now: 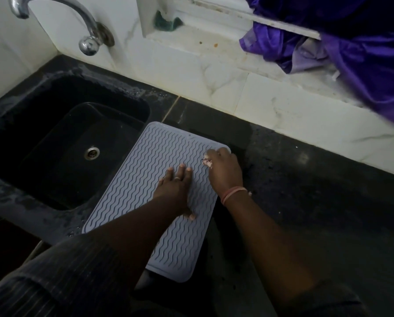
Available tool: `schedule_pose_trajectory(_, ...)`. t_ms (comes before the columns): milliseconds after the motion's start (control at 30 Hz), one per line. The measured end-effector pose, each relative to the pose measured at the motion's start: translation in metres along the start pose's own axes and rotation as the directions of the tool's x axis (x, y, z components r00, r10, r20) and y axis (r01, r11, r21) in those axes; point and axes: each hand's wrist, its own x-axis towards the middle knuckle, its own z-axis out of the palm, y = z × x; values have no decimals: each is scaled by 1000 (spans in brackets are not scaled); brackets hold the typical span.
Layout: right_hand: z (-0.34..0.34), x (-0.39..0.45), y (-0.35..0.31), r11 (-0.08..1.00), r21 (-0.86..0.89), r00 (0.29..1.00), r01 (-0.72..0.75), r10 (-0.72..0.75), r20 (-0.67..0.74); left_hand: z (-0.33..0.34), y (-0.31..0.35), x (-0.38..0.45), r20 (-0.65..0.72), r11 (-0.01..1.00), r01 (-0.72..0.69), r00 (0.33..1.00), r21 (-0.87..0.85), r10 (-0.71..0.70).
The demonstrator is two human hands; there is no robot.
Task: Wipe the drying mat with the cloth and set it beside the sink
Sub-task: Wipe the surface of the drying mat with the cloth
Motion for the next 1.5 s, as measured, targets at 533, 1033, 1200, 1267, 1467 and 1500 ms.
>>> schedule_pose_trajectory(533, 12, -95, -41, 986, 136, 995, -94, 87, 56, 10, -17, -25, -125, 989, -146, 982, 4, 145)
schedule_pose_trajectory(1033, 36, -146, -73, 980, 74, 982, -185, 188, -37, 37, -52, -63, -60, 980, -139, 987, 139, 148)
schedule_pose_trajectory(1200, 43, -190, -94, 979, 86, 981, -187, 191, -37, 34, -49, -66, -32, 982, -126, 991, 138, 131)
schedule_pose_trajectory(1267, 46, -206, -101, 974, 112, 978, -198, 203, -38, 35, -51, -67, -32, 977, -137, 989, 163, 144)
schedule_pose_trajectory(1467, 45, -232, -111, 962, 183, 979, -202, 194, 62, 21, -56, -61, 121, 963, -179, 980, 202, 157)
schedule_pose_trajectory(1500, 45, -233, -111, 963, 185, 979, -194, 180, 93, 18, -56, -61, 139, 961, -184, 978, 205, 157)
